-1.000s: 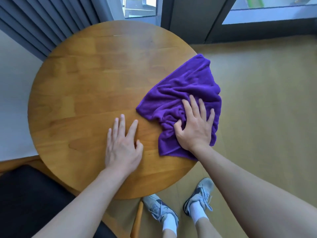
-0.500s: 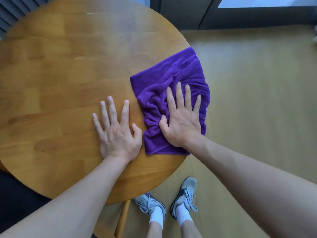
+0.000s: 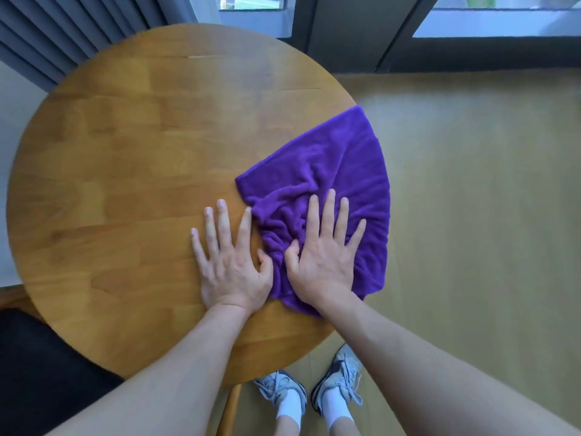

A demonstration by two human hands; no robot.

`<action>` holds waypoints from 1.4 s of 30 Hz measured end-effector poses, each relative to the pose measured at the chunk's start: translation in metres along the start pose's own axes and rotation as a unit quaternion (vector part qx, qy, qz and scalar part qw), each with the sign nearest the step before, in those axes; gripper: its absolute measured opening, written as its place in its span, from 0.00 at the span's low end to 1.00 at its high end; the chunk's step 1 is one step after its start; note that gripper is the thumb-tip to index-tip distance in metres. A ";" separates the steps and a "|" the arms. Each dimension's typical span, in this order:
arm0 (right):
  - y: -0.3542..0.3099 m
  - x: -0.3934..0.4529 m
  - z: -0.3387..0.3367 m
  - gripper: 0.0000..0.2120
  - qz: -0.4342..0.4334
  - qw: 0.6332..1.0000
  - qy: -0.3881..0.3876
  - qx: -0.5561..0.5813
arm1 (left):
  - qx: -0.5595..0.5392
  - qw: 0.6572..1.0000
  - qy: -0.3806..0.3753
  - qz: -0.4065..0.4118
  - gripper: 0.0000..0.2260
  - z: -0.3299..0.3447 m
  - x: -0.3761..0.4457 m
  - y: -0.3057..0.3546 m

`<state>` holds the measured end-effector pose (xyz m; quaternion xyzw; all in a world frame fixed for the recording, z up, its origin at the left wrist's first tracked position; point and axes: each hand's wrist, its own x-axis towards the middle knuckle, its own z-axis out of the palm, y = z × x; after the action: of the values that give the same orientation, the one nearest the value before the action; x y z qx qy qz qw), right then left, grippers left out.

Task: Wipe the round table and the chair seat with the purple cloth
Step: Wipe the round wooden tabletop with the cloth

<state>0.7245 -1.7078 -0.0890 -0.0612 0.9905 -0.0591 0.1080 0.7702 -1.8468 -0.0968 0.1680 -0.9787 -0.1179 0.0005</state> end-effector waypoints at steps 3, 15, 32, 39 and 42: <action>0.036 0.004 -0.005 0.41 -0.171 0.983 -0.025 -0.053 | -0.008 1.000 -0.005 -0.001 0.35 -0.002 0.000 0.002; 0.054 0.051 -0.022 0.40 -0.049 0.999 0.000 -0.008 | -0.025 1.000 0.006 -0.009 0.35 -0.002 0.002 0.003; 0.071 0.077 -0.027 0.44 -0.217 0.972 -0.054 -0.069 | 0.007 1.000 -0.005 -0.008 0.38 0.001 0.002 0.002; 0.057 0.122 -0.029 0.40 -0.174 0.984 -0.025 -0.039 | 0.006 1.000 -0.018 -0.017 0.37 -0.002 0.001 0.004; 0.044 0.146 -0.033 0.39 -0.112 0.994 -0.015 -0.015 | 0.009 1.000 -0.019 -0.014 0.37 0.000 0.001 0.003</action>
<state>0.5710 -1.6809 -0.0933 -0.1738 0.9766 -0.0549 0.1145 0.7685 -1.8441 -0.0965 0.1791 -0.9772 -0.1124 -0.0211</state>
